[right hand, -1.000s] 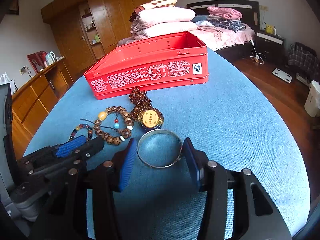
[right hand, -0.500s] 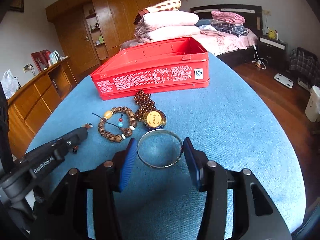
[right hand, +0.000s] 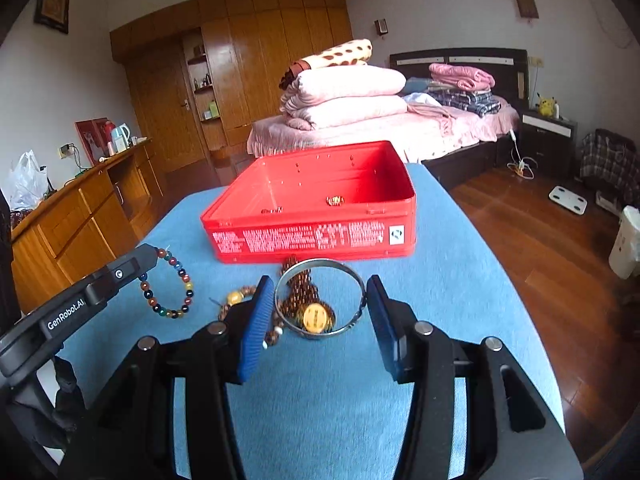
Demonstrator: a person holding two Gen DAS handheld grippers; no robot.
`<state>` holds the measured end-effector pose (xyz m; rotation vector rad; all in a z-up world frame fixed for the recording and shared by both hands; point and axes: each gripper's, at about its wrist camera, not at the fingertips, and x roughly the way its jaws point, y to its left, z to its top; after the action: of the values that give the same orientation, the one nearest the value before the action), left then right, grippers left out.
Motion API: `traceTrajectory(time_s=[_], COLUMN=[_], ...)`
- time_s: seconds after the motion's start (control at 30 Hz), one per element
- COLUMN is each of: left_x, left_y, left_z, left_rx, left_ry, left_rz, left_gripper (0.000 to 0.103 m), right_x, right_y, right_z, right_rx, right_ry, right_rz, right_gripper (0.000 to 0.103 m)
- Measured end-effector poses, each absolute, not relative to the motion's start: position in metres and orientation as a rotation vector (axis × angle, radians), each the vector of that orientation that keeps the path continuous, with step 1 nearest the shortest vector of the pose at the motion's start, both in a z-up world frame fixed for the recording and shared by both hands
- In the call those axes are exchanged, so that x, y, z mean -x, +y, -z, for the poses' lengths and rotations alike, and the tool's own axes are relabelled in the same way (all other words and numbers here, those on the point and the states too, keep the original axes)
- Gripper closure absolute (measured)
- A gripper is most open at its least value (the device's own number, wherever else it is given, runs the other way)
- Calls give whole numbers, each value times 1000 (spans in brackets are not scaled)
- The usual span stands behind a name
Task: Organize jewelry
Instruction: 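Carry the bracelet and bangle into the red tin and open both tools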
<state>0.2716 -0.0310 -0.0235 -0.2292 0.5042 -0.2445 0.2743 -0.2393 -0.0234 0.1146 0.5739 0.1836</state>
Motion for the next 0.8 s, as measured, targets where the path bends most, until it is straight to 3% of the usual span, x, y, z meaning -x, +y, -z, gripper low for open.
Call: traceTrajectory(time_s=[0.47, 0.8], left_x=[-337, -411], left_y=[-43, -61], left_z=[-24, -18], left_rx=[231, 214], left_ry=[382, 436], left_rz=[276, 301], left_gripper=[96, 96], right_x=[-349, -422], right_y=[-240, -243], right_z=[-26, -15], right_rx=[-82, -81], right_ry=[469, 517], right_rz=[-192, -192], right_gripper=[57, 57])
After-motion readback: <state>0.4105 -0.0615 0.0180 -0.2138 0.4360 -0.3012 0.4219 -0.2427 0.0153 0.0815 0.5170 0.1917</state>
